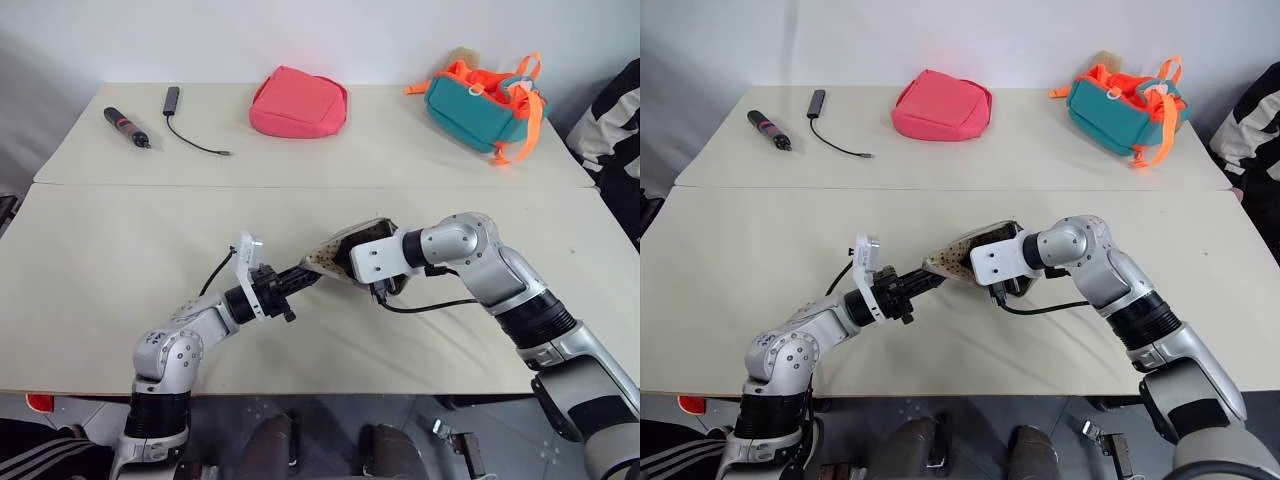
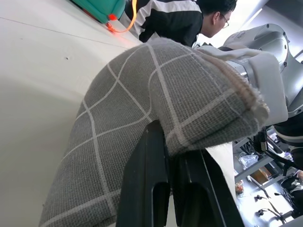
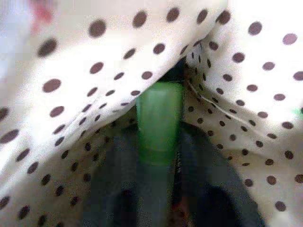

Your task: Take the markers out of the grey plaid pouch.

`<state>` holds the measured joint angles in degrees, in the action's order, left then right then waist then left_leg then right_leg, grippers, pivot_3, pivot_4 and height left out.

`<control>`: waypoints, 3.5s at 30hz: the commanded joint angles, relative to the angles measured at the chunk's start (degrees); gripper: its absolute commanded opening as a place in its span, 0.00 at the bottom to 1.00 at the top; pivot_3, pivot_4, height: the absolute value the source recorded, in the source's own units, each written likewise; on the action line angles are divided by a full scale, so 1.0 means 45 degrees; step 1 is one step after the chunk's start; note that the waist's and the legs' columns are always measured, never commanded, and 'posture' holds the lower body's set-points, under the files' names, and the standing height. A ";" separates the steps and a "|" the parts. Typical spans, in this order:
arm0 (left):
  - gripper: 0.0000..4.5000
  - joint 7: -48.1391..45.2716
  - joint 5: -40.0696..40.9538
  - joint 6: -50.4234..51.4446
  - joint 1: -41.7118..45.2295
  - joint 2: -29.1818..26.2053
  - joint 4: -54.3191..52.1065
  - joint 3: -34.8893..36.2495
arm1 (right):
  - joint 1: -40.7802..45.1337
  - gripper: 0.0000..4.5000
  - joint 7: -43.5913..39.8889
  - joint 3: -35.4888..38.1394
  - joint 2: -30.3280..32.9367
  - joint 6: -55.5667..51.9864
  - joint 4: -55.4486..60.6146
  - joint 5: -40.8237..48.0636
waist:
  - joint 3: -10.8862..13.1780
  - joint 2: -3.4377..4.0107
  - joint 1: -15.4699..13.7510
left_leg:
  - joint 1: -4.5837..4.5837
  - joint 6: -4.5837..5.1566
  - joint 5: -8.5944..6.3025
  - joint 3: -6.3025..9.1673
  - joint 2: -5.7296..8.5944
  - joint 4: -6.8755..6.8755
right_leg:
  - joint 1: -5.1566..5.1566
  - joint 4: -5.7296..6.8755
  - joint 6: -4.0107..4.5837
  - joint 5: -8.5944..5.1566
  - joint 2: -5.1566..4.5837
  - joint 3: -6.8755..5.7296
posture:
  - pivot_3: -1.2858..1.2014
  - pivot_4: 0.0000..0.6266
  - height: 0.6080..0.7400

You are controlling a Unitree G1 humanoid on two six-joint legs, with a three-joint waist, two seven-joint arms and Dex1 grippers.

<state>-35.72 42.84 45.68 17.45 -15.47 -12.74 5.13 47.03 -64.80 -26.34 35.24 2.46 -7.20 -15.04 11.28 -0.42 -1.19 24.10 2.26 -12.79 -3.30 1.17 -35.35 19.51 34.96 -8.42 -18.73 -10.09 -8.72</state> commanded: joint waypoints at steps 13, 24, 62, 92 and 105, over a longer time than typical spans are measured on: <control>0.00 -0.0484 -0.1895 -0.3060 -0.0207 -0.0961 -0.0048 0.0077 | -0.0624 0.13 -0.0526 0.2665 -0.0205 -0.2248 0.1664 0.3921 | 0.0000 0.0000 -0.0016 | 0.0003 0.0000 0.0000 0.0004 -0.0004 0.0001 | -0.0003 -0.0009 0.0008 0.0005 0.0005 -0.0007 | 0.52 0.24 1.00; 0.00 -0.0180 -0.2936 -0.4786 0.0307 -0.1073 0.0501 0.0216 | -0.0710 0.13 0.0081 0.4458 -0.1143 -0.5551 0.3992 0.7954 | 0.0001 0.0000 -0.0032 | 0.0009 -0.0008 -0.0010 0.0001 -0.0012 0.0012 | 0.0012 -0.0017 0.0011 0.0011 0.0006 -0.0004 | 0.52 0.24 1.00; 0.00 0.0156 -0.3686 -0.5885 0.0486 -0.1594 0.1229 0.1086 | -0.2294 0.73 0.2244 0.4400 0.1024 -0.1137 -0.1242 0.4019 | 0.0002 -0.0009 -0.0017 | 0.0005 -0.0001 -0.0010 -0.0062 -0.0051 0.0027 | 0.0016 -0.0073 0.0003 0.0042 0.0046 0.0049 | 0.52 0.24 1.00; 0.00 -0.0096 -0.3229 -0.4020 0.0218 -0.1558 -0.0516 -0.0381 | -0.0706 0.01 0.2796 0.0969 -0.0675 -0.1385 0.1583 0.1810 | 0.0003 -0.0007 0.0027 | 0.0008 -0.0033 -0.0025 -0.0129 -0.0114 0.0027 | 0.0074 -0.0066 0.0036 0.0061 0.0117 0.0119 | 0.52 0.24 1.00; 0.00 -0.0622 -0.2909 -0.3448 0.0042 -0.1536 -0.1259 -0.0976 | -0.0275 0.36 0.2981 0.0593 -0.0681 -0.0663 0.0537 -0.0067 | 0.0003 -0.0007 0.0163 | 0.0004 -0.0037 -0.0023 -0.0154 -0.0123 0.0027 | 0.0093 -0.0049 0.0039 0.0062 0.0128 0.0160 | 0.52 0.24 1.00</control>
<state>-37.49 27.93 30.70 17.50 -22.50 -15.57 0.66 45.50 -51.38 -25.68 32.35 -1.15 -5.93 -15.88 11.30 -0.45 -0.46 24.12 2.10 -12.89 -3.99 0.62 -35.23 19.93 34.74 -8.25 -18.45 -9.51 -8.01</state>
